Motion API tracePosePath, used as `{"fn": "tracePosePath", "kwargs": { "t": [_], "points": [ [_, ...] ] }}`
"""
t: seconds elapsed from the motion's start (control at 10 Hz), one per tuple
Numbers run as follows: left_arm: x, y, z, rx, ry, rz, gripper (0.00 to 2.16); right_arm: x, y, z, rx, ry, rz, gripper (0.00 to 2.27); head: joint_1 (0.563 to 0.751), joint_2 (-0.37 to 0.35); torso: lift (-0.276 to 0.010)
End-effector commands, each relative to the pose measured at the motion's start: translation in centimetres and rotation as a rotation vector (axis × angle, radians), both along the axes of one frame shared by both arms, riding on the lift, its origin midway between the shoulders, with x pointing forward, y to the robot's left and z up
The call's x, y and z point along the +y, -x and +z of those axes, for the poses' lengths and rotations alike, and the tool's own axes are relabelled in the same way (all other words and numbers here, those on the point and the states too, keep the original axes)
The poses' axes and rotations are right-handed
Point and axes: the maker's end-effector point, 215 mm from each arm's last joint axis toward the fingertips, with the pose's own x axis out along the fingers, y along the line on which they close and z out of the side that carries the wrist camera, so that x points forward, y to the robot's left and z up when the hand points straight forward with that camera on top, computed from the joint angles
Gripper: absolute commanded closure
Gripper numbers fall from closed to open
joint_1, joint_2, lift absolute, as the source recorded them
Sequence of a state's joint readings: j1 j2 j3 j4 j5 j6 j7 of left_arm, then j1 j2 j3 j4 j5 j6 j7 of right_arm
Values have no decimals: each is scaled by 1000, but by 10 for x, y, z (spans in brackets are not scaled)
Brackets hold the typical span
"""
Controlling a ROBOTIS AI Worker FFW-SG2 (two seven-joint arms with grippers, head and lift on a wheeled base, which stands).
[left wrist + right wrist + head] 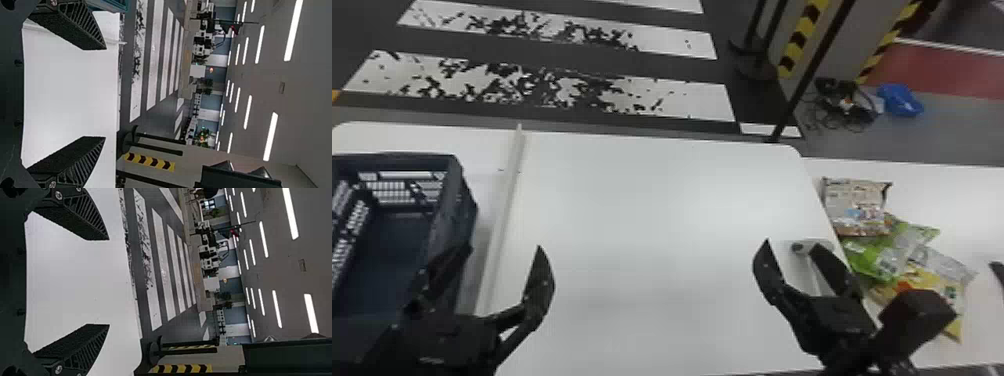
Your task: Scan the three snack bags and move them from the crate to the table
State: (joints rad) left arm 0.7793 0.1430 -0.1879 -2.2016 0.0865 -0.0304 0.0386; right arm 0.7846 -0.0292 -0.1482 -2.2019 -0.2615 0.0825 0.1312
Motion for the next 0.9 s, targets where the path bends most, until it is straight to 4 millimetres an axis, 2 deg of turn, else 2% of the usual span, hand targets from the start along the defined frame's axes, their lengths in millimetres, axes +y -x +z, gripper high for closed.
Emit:
{"fn": "tracePosePath", "kwargs": {
  "t": [0.0, 0.8],
  "points": [
    [-2, -3, -3, 18, -1, -5, 53, -1, -1, 2, 8, 5, -2, 103, 695, -211, -62],
    [-3, -9, 0, 15, -4, -13, 56, 7, -6, 14, -21, 21, 14, 87, 695, -201, -62]
  ]
}}
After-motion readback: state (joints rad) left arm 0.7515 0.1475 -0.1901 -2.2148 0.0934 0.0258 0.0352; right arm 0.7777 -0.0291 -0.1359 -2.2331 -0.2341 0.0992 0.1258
